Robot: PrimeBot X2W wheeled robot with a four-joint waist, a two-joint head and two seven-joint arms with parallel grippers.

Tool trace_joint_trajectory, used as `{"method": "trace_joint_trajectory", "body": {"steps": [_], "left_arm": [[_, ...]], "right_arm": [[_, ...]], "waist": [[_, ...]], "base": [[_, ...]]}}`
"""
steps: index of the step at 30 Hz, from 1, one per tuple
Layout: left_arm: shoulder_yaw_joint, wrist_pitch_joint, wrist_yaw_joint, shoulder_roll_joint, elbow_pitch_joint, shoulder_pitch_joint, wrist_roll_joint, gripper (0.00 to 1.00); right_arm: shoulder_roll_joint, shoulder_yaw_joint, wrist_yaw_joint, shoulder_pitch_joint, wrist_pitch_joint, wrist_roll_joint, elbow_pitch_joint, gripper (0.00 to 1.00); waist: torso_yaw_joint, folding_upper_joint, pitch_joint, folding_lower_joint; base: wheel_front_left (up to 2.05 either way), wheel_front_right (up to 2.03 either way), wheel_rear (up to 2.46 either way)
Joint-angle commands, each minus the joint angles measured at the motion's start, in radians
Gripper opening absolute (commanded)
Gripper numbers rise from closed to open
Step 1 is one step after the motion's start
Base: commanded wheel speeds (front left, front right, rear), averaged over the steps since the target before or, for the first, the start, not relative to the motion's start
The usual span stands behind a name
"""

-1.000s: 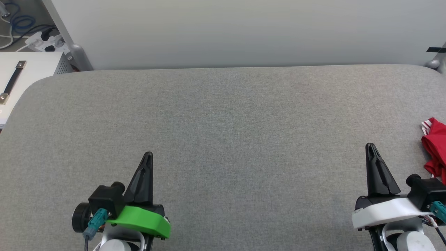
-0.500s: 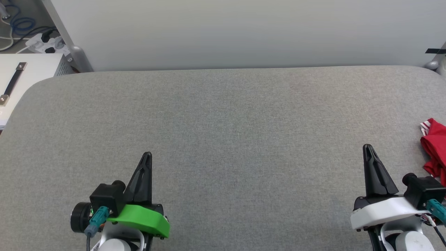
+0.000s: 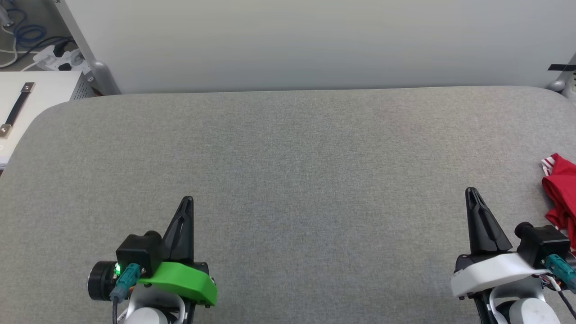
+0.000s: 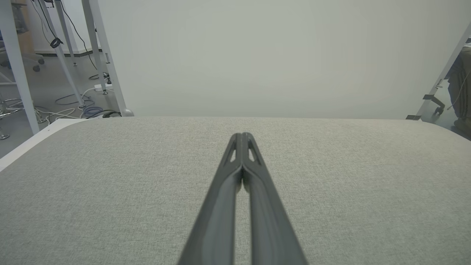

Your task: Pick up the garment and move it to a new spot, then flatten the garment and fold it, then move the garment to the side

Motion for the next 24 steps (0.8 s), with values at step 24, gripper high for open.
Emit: {"method": "trace_joint_trajectory", "body": {"steps": [24], "left_arm": [[0.016,0.052,0.029,-0.004,-0.026,0.009,0.047,0.00]], "right_arm": [[0.008,0.008,0.000,0.011,0.052,-0.050,-0.015,0.00]], "waist": [[-0.002,0.0000,-0.010,0.0000]], "base": [[0.00,0.00,0.00]]}}
